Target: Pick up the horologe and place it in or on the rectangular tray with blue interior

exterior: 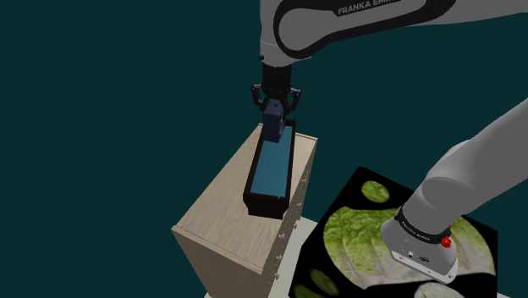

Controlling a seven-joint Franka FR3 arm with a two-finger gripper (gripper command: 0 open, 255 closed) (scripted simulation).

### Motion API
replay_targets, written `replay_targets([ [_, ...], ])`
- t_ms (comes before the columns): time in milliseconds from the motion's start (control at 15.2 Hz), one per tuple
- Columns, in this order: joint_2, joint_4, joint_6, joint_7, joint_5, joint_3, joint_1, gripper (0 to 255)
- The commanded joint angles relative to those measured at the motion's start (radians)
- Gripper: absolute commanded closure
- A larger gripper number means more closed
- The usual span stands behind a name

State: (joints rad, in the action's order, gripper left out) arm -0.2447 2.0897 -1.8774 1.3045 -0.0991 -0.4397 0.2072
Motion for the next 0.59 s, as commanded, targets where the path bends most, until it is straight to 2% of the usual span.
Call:
replay_targets([
  [0,0.000,0.028,-0.028,-0.003,-0.001,0.000,0.000,255],
  [528,0.024,0.114,-0.137,0.003,0.003,-0.011,-0.002,255],
])
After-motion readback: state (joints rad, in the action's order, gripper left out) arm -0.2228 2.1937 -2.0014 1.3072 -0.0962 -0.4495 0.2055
